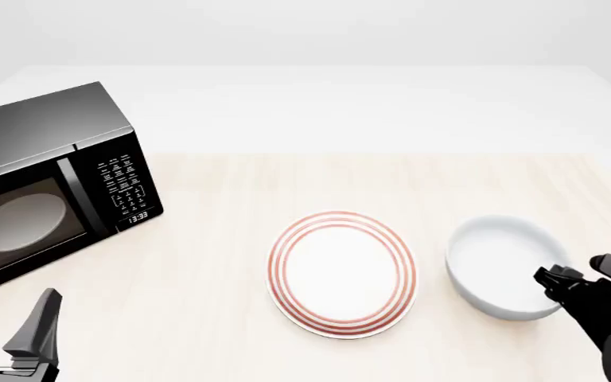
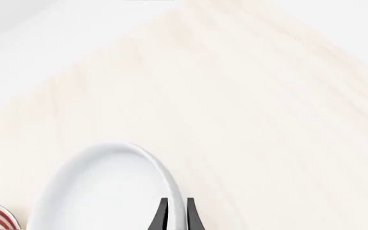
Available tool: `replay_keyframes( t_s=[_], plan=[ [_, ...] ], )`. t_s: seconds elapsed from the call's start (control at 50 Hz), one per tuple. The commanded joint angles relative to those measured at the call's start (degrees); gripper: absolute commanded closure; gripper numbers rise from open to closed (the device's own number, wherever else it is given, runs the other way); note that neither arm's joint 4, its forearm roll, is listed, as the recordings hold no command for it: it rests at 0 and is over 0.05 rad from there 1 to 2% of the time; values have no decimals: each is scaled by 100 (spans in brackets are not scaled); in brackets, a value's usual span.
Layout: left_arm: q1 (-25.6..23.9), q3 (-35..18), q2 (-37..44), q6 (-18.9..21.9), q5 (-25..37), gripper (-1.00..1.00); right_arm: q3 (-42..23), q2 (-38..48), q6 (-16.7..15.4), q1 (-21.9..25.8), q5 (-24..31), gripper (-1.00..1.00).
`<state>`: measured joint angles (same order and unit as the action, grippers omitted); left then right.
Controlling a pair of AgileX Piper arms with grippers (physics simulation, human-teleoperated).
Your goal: Put the white bowl to the right of the plate.
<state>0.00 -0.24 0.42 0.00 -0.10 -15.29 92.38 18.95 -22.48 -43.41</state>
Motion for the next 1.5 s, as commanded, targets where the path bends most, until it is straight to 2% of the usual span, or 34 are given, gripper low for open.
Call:
replay_keyframes(
  t_s=[0.02,0.34,0.36,0.5,0.56,0.6,0.72,0.76,0.9,0.94,1.02,1.1,1.24,1.28,1.32,1.36,1.44,1.46,1.5],
  plan=[
    [0,0,0,0,0,-100,30,398,-296,76,-152,100],
    [0,0,0,0,0,-100,26,850,-253,122,-447,100],
    [0,0,0,0,0,-100,35,830,-237,108,-441,-100],
    [0,0,0,0,0,-100,82,548,-200,97,-295,-100],
    [0,0,0,0,0,-100,118,290,-233,37,-150,-100],
    [0,0,0,0,0,-100,130,23,-382,-66,4,-100],
    [0,0,0,0,0,-100,232,-633,-340,-95,379,-100],
    [0,0,0,0,0,-100,272,-1229,-364,-50,796,-100],
    [0,0,0,0,0,-100,251,-2501,-403,112,1776,-100],
    [0,0,0,0,0,-100,206,-3079,-424,206,2258,-100],
    [0,0,0,0,0,-100,121,-3687,-450,309,2816,-100],
    [0,0,0,0,0,-100,-91,-4536,-503,521,3618,-100],
    [0,0,0,0,0,-100,-334,-5331,-633,989,4348,-100],
    [0,0,0,0,0,-100,-361,-5421,-784,1108,4443,-100],
    [0,0,0,0,0,-100,-348,-5627,-765,1308,4539,-100],
    [0,0,0,0,0,-100,-283,-5669,-887,1446,4532,-100],
    [0,0,0,0,0,-100,33,-5986,-924,1666,4373,-100],
    [0,0,0,0,0,-100,323,-5770,-1163,1779,3999,-100],
    [0,0,0,0,0,-100,641,-5776,-1264,1852,3663,-100]
  ],
)
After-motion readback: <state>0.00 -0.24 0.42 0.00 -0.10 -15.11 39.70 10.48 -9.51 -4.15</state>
